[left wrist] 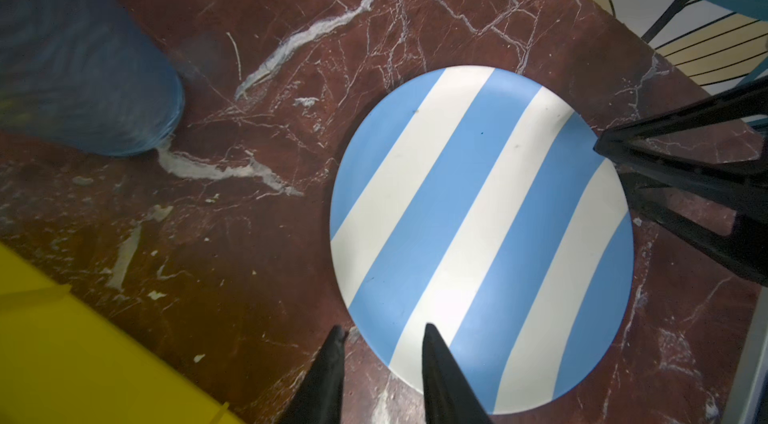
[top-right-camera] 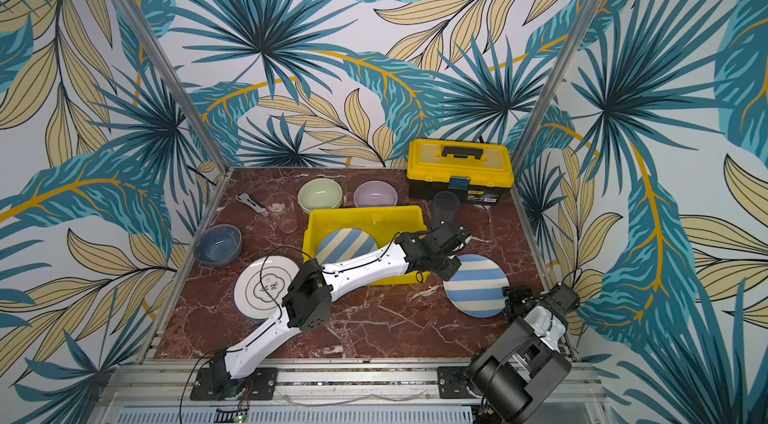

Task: Place the mixed dishes into the plastic bin
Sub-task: 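Reach the left gripper across over the striped plate toward the right gripper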

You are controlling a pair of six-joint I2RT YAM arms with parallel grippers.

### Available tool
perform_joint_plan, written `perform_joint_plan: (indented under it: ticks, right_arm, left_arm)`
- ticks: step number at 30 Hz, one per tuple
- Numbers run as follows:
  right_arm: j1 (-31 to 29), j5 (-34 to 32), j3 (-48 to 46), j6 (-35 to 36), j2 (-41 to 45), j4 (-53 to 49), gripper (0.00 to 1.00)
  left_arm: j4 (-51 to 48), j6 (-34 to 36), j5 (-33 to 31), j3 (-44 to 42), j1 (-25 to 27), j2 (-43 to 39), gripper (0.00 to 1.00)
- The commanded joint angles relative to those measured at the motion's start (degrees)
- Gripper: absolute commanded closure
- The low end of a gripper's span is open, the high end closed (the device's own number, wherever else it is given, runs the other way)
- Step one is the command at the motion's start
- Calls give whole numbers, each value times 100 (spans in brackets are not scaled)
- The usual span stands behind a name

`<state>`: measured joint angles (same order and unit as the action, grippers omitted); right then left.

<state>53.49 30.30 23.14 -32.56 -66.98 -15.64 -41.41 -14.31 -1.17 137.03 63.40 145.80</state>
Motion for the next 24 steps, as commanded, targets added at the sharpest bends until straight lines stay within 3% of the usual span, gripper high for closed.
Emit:
perform_joint_plan:
  ticks: [1, 11, 24]
  right_arm:
    - [2, 63, -143, -34, -17, 10, 43]
    - [2, 61, -160, -65, 27, 39, 43]
    - [3, 99, -204, -93, 54, 93, 44]
  left_arm:
    - [-35, 12, -174, 95, 128, 219, 67]
    - [-34, 245, -710, 81, 395, 481, 67]
    - [-43, 597, -1421, -98, 762, 57, 67]
